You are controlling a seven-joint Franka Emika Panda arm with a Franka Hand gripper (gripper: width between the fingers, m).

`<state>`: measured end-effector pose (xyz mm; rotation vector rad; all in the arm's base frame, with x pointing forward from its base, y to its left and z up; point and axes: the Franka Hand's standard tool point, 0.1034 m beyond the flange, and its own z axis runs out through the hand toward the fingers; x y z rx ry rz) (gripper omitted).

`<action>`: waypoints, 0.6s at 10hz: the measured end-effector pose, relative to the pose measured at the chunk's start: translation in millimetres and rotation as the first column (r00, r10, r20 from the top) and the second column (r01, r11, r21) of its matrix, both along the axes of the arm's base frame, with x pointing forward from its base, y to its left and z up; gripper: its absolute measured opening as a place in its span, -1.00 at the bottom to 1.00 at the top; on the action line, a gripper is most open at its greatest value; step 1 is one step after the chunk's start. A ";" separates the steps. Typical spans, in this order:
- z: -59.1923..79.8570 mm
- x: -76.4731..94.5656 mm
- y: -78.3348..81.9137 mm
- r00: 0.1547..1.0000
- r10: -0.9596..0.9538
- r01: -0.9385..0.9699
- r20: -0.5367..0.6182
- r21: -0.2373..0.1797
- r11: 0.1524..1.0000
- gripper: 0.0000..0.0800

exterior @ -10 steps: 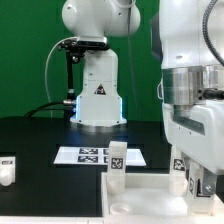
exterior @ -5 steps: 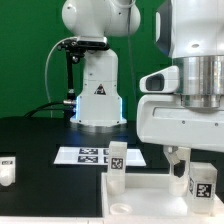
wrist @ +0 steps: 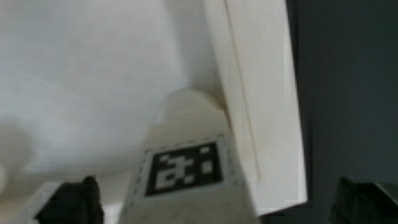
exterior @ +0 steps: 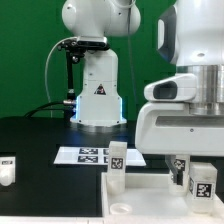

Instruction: Assemble square table

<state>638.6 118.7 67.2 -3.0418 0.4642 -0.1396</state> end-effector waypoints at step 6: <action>-1.0 0.8 -4.6 0.918 -0.397 0.397 -0.015 0.034 0.917 -0.29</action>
Offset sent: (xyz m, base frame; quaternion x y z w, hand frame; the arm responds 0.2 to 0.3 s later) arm 0.0000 0.0000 0.0000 0.0000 0.0000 0.1938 0.9810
